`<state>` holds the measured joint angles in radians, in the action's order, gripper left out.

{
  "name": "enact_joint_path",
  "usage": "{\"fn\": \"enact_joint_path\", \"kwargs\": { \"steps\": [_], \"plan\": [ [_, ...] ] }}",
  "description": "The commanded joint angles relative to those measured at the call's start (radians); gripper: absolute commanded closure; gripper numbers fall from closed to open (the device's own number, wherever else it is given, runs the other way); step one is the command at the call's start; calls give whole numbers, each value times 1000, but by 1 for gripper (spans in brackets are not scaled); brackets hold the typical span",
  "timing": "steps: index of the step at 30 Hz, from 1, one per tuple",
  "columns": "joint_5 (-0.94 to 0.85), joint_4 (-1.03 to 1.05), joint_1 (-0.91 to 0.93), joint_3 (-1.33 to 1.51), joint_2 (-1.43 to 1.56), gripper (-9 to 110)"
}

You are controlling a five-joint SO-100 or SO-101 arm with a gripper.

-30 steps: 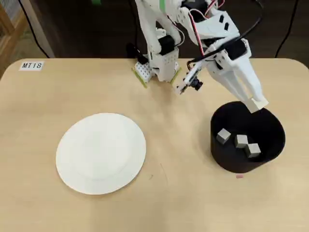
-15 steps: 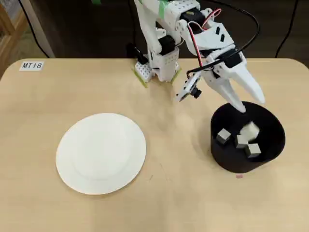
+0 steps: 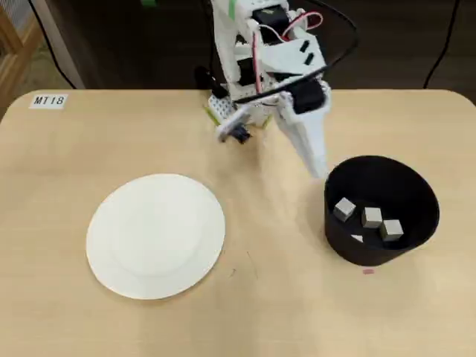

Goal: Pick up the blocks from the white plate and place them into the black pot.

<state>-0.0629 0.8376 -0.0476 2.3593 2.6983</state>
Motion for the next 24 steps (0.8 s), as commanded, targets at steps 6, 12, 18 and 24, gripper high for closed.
{"fn": "enact_joint_path", "kwargs": {
  "steps": [6, 12, 18, 24],
  "plan": [
    [14, 146, -15, 206, 370, 104],
    [-14, 201, -48, 385, 554, 104],
    [-63, 201, -51, 466, 554, 104],
    [-86, 176, -44, 557, 554, 104]
  ]
}}
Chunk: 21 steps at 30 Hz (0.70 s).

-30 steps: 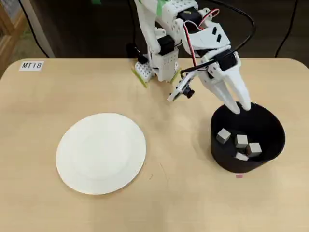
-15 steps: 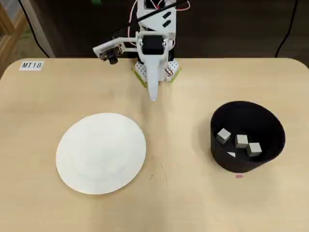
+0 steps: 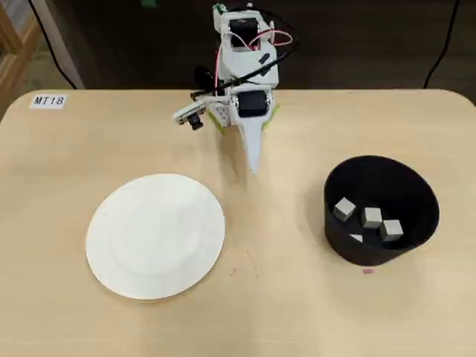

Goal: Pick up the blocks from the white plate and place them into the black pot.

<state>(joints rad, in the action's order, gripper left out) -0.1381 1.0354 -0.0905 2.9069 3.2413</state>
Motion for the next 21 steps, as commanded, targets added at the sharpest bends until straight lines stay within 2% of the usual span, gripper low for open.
{"fn": "enact_joint_path", "kwargs": {
  "steps": [1, 21],
  "plan": [
    [-14, -26, 2, 21, 11, 104],
    [-26, -64, -6, 98, 11, 104]
  ]
}}
